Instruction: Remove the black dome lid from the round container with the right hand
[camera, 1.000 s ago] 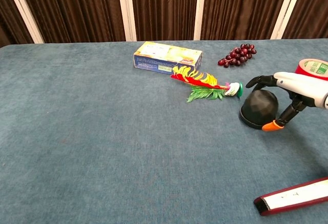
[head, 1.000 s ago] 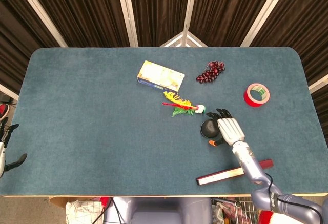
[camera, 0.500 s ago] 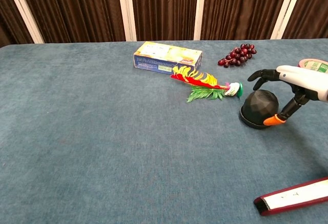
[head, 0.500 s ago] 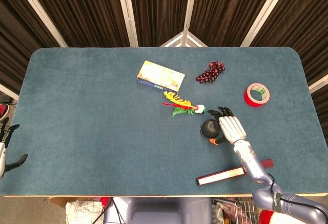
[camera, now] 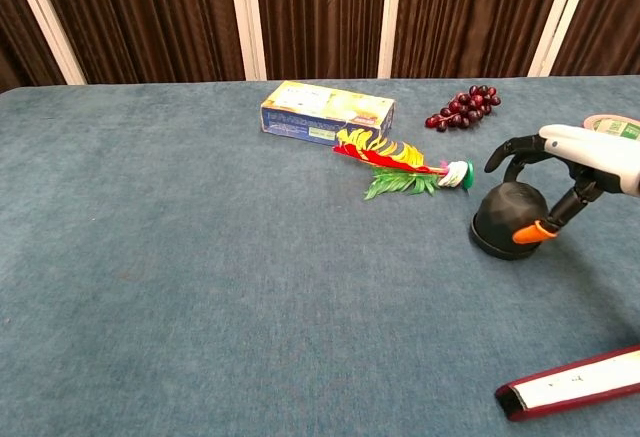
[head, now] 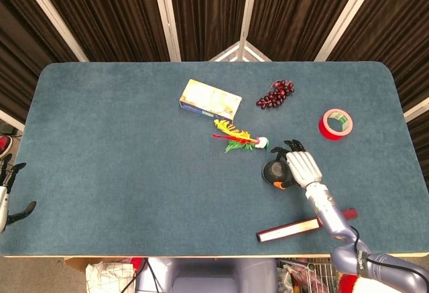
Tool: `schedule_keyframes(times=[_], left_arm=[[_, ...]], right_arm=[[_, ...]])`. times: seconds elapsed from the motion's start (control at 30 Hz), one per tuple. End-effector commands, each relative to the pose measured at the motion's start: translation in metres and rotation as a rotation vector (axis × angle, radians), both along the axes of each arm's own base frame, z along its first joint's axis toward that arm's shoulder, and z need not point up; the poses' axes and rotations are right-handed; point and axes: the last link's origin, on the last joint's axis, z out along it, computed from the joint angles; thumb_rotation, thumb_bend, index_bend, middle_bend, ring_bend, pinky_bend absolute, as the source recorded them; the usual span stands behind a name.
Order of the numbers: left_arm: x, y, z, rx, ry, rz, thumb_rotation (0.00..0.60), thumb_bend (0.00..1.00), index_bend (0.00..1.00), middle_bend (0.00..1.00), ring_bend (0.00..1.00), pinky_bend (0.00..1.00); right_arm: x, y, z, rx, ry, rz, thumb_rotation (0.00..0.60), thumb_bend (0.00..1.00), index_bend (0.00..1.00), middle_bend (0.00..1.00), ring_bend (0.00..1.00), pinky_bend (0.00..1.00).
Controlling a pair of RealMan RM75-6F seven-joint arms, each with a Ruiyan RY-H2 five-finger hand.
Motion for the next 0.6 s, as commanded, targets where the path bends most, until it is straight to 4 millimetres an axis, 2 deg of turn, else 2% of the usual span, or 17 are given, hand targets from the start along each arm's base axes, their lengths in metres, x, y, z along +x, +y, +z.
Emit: schedule_keyframes(times=[0.03,0.23,0.43,0.6], left_arm=[[0.0,0.0,0.0,-0.001,0.0,0.0,0.6,0.31,0.19,0.0,0.0,0.09],[0.0,0.0,0.0,0.0,0.0,0.0,0.6,0.31,0.19,0.0,0.0,0.09],[0.0,0.0,-0.001,-0.004,0.002,0.0,0.6,0.31,0.19,0.0,0.0,0.09],[0.0,0.0,0.0,-0.002,0.002,0.001,0.6,0.31,0.19,0.0,0.0,0.09]], right_arm=[[0.002,0.0,0.0,-0.008,-0.006,0.01,0.6,0.08,0.31,0.45,0.15,0.0],[0.008,-0.002,0.008,-0.037,-0.035,0.028,0.6,0.08,0.33,0.47,0.15,0.0],[0.012,-0.006,0.024,-0.071,-0.06,0.034,0.6,0.08,0.33,0.47,0.15,0.0],[0.005,-0.012,0.042,-0.101,-0.043,0.017,0.6,0.08,0.33,0.47,0.15,0.0]])
